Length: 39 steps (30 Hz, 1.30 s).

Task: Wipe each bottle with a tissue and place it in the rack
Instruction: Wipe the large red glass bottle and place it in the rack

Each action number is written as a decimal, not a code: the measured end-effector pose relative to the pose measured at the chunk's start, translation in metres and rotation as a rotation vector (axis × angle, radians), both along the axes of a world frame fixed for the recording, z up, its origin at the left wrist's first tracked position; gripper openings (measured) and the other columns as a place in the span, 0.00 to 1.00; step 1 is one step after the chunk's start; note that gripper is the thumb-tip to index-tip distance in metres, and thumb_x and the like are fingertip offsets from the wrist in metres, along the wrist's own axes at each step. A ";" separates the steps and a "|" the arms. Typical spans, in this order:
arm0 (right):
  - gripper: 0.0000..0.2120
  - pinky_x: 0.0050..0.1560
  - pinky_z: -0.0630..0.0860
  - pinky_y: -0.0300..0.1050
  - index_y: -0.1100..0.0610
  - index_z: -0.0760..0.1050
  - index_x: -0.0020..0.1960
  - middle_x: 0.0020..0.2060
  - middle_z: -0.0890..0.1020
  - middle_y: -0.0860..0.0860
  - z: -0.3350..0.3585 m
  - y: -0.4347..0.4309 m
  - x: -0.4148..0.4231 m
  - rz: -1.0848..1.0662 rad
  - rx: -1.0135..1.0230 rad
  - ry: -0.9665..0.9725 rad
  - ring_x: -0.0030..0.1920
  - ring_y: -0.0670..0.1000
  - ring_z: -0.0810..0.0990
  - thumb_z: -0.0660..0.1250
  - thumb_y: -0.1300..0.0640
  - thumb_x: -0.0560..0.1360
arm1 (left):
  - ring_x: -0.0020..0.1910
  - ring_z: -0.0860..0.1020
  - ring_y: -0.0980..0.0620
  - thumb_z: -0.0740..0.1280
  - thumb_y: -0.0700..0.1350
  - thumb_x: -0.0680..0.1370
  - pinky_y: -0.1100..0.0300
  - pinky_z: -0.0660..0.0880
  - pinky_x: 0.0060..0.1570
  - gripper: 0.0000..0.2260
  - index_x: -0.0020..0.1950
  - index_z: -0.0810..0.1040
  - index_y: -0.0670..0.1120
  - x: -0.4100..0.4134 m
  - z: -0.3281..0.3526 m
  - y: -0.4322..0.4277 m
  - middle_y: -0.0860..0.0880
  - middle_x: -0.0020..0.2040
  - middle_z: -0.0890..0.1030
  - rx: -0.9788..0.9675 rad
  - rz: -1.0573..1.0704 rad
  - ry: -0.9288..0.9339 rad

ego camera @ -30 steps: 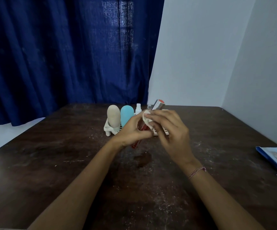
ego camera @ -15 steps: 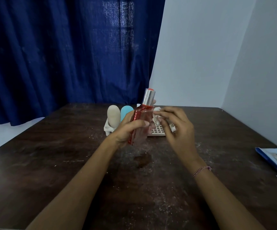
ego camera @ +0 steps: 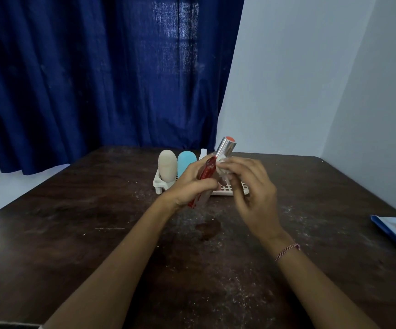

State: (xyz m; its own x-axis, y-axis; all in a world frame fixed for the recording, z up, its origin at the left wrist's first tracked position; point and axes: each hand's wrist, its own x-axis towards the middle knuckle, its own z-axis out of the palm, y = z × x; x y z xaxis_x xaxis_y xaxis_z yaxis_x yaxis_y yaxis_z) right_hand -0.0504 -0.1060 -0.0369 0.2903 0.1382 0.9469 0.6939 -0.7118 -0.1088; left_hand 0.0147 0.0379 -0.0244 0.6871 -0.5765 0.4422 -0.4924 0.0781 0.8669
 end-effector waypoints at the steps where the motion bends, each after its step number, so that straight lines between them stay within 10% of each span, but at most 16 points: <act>1: 0.17 0.62 0.71 0.44 0.57 0.74 0.59 0.55 0.79 0.53 0.000 0.001 -0.001 0.007 -0.002 -0.014 0.59 0.48 0.73 0.66 0.68 0.72 | 0.45 0.77 0.58 0.67 0.50 0.62 0.63 0.72 0.47 0.17 0.50 0.74 0.52 -0.001 0.000 -0.001 0.58 0.41 0.79 0.012 -0.001 -0.002; 7: 0.14 0.63 0.69 0.40 0.56 0.72 0.58 0.54 0.78 0.52 0.000 0.010 -0.002 0.070 -0.057 -0.041 0.59 0.48 0.73 0.65 0.66 0.74 | 0.41 0.78 0.61 0.67 0.45 0.65 0.66 0.73 0.43 0.12 0.47 0.74 0.51 -0.006 0.001 -0.002 0.59 0.38 0.80 0.015 0.000 0.010; 13: 0.13 0.60 0.72 0.41 0.55 0.71 0.59 0.55 0.77 0.50 0.004 -0.009 0.003 -0.011 -0.008 0.064 0.58 0.45 0.72 0.63 0.64 0.75 | 0.62 0.72 0.34 0.68 0.48 0.63 0.38 0.68 0.65 0.28 0.64 0.74 0.48 -0.006 0.003 0.000 0.34 0.62 0.74 -0.089 -0.091 0.170; 27: 0.18 0.50 0.72 0.25 0.52 0.65 0.61 0.52 0.76 0.39 0.008 -0.007 0.004 0.049 0.342 0.191 0.53 0.32 0.75 0.65 0.65 0.75 | 0.39 0.82 0.57 0.68 0.47 0.58 0.63 0.78 0.42 0.24 0.53 0.72 0.49 -0.009 0.008 0.006 0.53 0.38 0.84 -0.015 -0.158 0.269; 39: 0.18 0.54 0.76 0.38 0.51 0.71 0.61 0.53 0.77 0.46 0.011 -0.006 -0.003 0.091 0.294 0.123 0.55 0.43 0.77 0.67 0.65 0.74 | 0.50 0.80 0.45 0.76 0.55 0.59 0.46 0.77 0.52 0.32 0.60 0.75 0.45 -0.011 0.006 -0.002 0.44 0.51 0.82 -0.170 -0.195 0.432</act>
